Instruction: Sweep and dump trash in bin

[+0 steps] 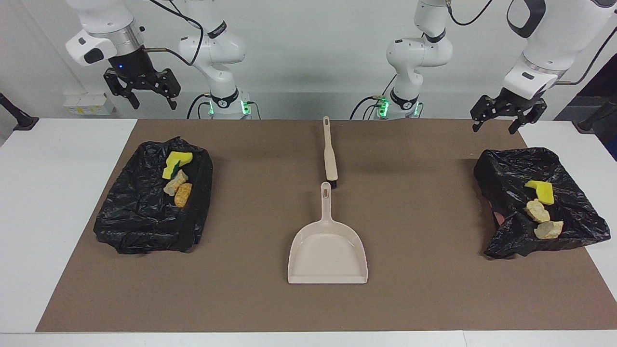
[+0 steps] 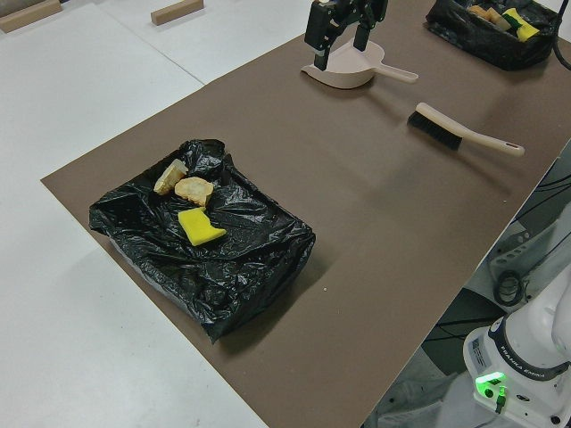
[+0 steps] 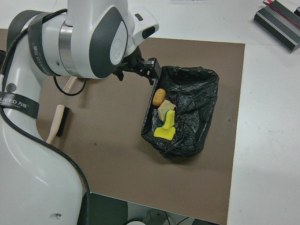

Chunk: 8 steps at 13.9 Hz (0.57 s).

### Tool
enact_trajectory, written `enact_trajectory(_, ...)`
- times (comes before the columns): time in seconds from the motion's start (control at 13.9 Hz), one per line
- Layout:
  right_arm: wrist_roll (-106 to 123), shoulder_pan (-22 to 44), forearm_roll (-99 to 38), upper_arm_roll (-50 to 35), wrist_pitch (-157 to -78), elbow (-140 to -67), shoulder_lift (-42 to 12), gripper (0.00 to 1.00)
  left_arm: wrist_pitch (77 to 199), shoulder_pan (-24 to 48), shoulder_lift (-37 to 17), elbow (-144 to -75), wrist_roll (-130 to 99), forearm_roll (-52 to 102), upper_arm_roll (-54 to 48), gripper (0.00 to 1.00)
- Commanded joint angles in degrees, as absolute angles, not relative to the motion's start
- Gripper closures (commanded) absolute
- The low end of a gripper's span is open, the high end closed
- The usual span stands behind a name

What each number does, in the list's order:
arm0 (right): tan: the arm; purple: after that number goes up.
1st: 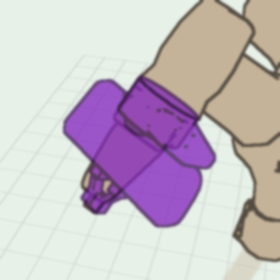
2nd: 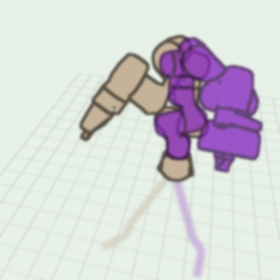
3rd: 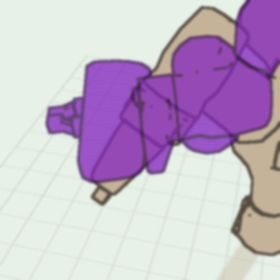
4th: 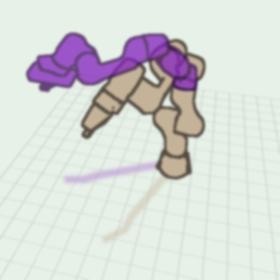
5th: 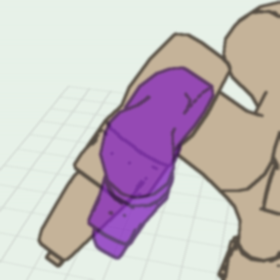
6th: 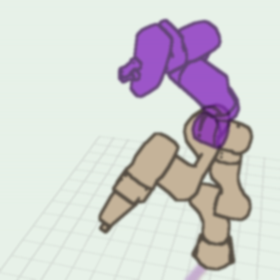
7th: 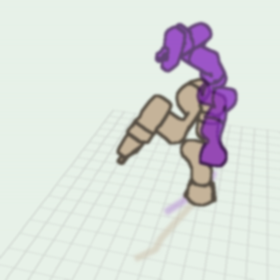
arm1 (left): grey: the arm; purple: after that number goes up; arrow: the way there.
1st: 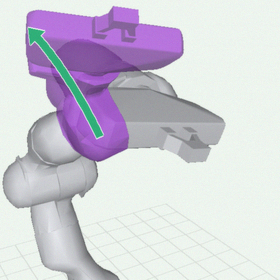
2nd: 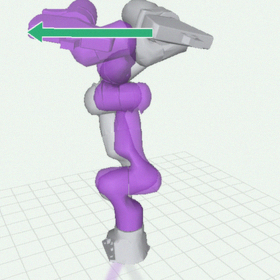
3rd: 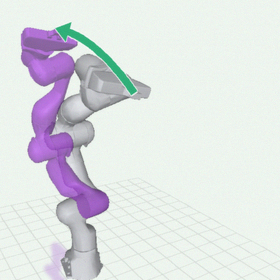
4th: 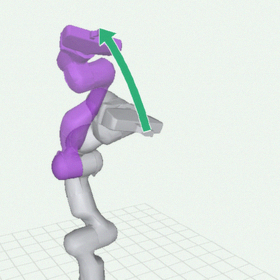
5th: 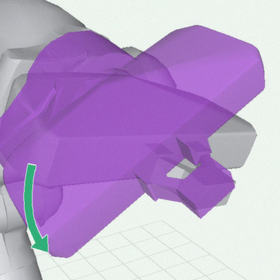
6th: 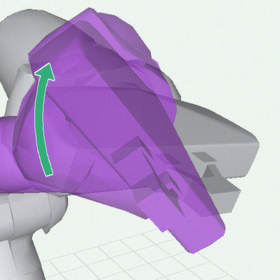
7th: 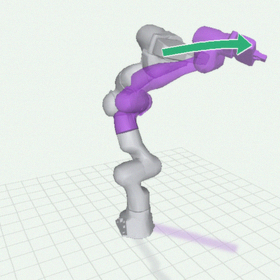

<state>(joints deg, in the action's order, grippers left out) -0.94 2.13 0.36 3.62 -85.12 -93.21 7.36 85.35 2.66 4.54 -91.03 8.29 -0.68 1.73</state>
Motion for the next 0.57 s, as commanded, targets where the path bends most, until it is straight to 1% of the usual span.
enact_trajectory(0.0,-1.2,2.0,0.1,3.6,-83.9,-94.2,8.3,0.00,85.4,3.3,3.9,-91.0,8.9,-1.4,2.0,0.00)
enact_trajectory(0.5,-1.3,2.0,0.1,3.6,-84.7,-94.3,8.3,0.00,84.2,3.3,4.0,-91.0,9.0,-1.4,1.9,0.00)
